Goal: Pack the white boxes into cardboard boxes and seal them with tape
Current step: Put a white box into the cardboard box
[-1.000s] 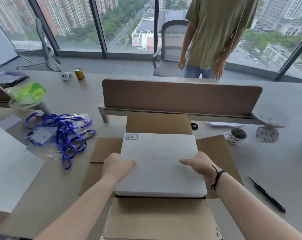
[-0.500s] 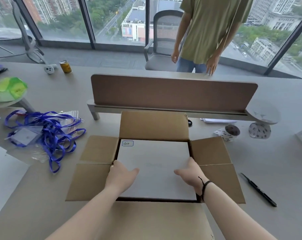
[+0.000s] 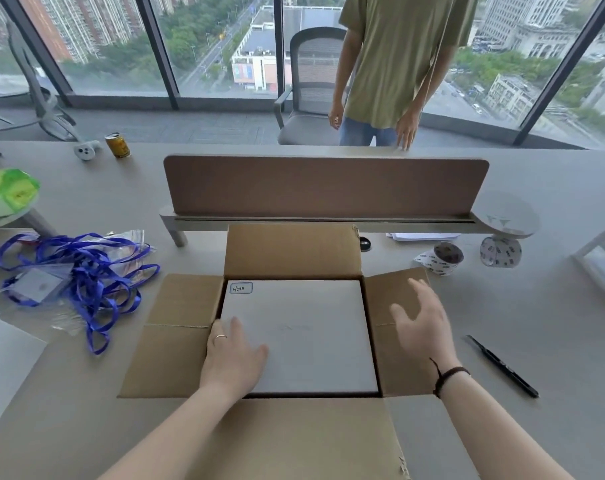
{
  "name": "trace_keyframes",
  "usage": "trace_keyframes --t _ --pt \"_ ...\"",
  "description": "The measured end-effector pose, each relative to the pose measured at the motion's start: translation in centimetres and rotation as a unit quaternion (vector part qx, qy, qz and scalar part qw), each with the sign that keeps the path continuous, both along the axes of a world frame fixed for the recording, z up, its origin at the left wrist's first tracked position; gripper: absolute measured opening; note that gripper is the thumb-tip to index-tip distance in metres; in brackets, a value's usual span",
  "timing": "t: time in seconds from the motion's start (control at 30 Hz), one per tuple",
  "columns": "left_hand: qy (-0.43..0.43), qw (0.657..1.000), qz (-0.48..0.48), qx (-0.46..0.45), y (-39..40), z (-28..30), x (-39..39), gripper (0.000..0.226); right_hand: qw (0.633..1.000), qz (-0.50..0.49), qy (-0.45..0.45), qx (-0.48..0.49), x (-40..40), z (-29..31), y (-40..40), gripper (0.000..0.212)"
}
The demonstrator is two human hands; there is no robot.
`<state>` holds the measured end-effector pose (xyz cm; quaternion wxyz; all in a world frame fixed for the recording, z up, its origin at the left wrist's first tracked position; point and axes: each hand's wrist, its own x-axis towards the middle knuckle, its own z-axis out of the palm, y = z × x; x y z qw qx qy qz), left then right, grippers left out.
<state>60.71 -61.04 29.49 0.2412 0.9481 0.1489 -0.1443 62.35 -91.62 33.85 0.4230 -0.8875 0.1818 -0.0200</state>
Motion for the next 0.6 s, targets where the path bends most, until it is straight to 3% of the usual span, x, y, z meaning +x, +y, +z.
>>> trace_keyframes --t 0.07,0.13,0.3,0.37,0.47,0.6 --pt "-0.02 0.995 -0.067 0.065 -0.3 0.2 0.2 0.072 0.996 -0.07 0.031 0.039 0.4 1.0 -2.6 0.066" --pt "0.0 0.992 -0.103 0.074 -0.7 0.6 0.4 0.073 0.985 -0.098 0.08 0.117 0.8 1.2 -4.3 0.067" --pt "0.005 0.994 -0.1 0.052 -0.3 1.3 0.7 0.072 0.951 0.02 0.084 0.298 0.1 1.8 -1.8 0.054" --pt "-0.023 0.996 -0.072 0.047 0.7 1.7 0.7 0.069 0.943 0.103 0.095 0.303 -0.2 1.6 1.1 0.05" --pt "-0.069 0.997 0.008 0.032 3.5 2.6 0.6 0.064 0.954 0.245 0.125 0.123 -0.3 -0.2 5.0 0.05" --pt "-0.055 0.992 0.113 0.02 8.4 2.6 0.1 0.072 0.903 0.35 0.16 -0.189 -0.7 -3.5 7.7 0.063"
